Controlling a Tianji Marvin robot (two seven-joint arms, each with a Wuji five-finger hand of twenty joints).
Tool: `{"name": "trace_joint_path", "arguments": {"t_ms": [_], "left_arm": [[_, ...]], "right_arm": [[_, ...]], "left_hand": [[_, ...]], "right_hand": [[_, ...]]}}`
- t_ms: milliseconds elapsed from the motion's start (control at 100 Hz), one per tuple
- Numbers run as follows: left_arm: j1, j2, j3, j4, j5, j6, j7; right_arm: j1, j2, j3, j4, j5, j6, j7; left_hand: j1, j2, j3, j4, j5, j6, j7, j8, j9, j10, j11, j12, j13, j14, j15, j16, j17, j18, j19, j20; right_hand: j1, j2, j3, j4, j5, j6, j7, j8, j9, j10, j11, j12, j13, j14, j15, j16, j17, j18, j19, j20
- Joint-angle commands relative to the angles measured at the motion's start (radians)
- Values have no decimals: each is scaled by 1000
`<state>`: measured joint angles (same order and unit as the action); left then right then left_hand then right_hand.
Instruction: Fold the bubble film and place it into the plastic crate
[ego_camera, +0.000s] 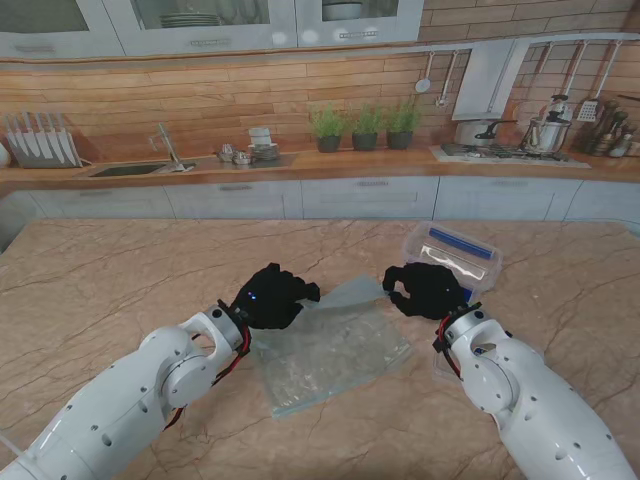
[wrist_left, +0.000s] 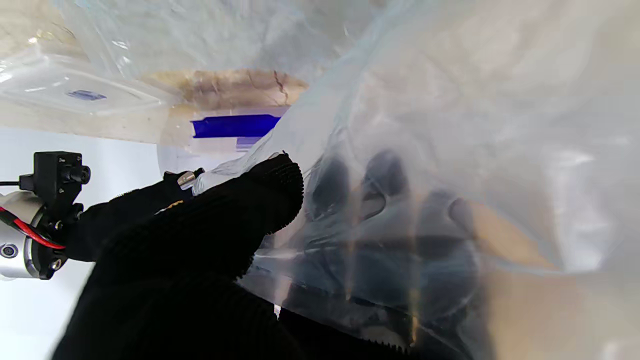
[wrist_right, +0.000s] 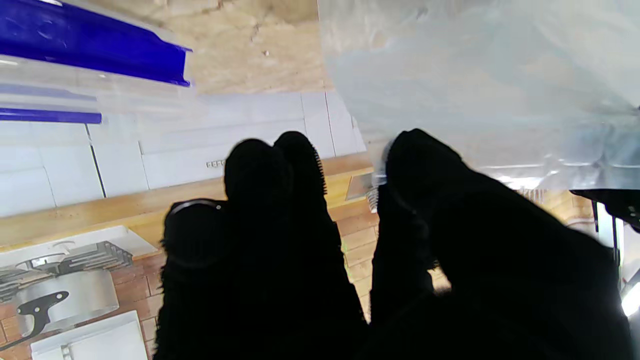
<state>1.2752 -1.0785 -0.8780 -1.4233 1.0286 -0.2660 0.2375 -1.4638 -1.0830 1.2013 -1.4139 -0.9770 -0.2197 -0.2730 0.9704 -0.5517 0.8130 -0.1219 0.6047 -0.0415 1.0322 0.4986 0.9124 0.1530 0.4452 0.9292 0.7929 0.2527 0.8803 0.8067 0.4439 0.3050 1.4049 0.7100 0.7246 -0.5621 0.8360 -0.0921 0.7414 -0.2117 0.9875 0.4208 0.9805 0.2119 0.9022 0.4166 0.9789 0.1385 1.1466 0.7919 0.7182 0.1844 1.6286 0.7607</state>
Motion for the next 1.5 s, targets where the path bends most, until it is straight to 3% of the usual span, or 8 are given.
{"name": "trace_joint_path", "arguments": {"t_ms": [0,330,650,720,820,890,1120,1490], "left_arm": [[27,1,12,-4,-21,-13,-5],[72,15,27,-28,-35,-44,-78],[105,26,21,-30,-64,-78,-151],[106,27,20,-24,-66,-94,-152],[106,32,18,-18,-38,-103,-140],[105,35,17,-19,-24,-108,-137],[104,40,20,-23,-21,-122,-162],[116,36,14,-22,-101,-117,-225]], "right_arm": [[-25,11,1,-6,-28,-10,9],[-78,39,16,-35,-124,-23,75],[-75,55,-22,-8,-158,-29,129],[-79,55,-26,-8,-151,-24,143],[-96,58,-17,-23,-152,-20,172],[-112,58,0,-37,-157,-23,177],[-182,51,93,-127,-136,-63,194],[-191,22,136,-192,-9,-82,163]], "left_hand": [[-7,-42,28,-41,18,-17,8,-12,26,-7,-20,-15,14,-13,27,-14,39,-36,91,37],[-80,-98,4,-54,17,-3,-13,-25,-30,3,66,-93,1,-3,9,-38,30,-31,92,30],[-125,-45,-53,-58,20,20,-63,-45,-91,16,123,-201,-32,18,-57,-84,-18,0,15,-7],[-138,-34,-60,-60,12,28,-85,-46,-108,19,140,-243,-42,19,-71,-95,-33,7,-2,-11],[-151,-26,-69,-60,0,32,-103,-49,-126,19,140,-289,-53,17,-84,-103,-45,9,-19,-17],[-159,-24,-71,-59,-6,36,-118,-51,-135,19,139,-311,-63,18,-94,-108,-54,12,-32,-21],[-170,-17,-75,-60,-7,29,-136,-46,-144,16,132,-339,-77,17,-111,-117,-69,14,-49,-25],[-241,38,-133,-63,18,46,-166,-49,-141,30,92,-395,-95,38,-170,-164,-107,47,-128,-55]], "right_hand": [[52,34,18,-25,16,-34,27,21,2,16,-13,-7,-17,67,-9,-10,-49,-68,-10,36],[49,41,14,-32,10,-41,14,28,-24,15,-48,-2,-56,68,-53,-14,-115,-53,-68,56],[28,41,-34,-22,-80,21,-36,-16,-86,18,-65,15,-95,54,-91,-18,-152,-57,-116,73],[-33,6,-49,-9,-144,75,-72,-38,-128,26,-70,23,-125,51,-103,-18,-172,-59,-131,83],[-170,5,-14,52,-155,150,-288,112,-200,31,-86,23,-182,45,-136,-24,-212,-64,-168,105],[-211,-6,-29,54,-190,167,-322,125,-241,35,-101,18,-219,44,-163,-34,-242,-62,-190,101],[-289,-39,-86,48,-226,177,-374,119,-303,33,-149,6,-281,40,-242,-61,-333,-25,-299,92],[-282,-33,-105,49,-210,178,-400,137,-300,26,-167,9,-272,33,-322,-92,-418,80,-608,-13]]}}
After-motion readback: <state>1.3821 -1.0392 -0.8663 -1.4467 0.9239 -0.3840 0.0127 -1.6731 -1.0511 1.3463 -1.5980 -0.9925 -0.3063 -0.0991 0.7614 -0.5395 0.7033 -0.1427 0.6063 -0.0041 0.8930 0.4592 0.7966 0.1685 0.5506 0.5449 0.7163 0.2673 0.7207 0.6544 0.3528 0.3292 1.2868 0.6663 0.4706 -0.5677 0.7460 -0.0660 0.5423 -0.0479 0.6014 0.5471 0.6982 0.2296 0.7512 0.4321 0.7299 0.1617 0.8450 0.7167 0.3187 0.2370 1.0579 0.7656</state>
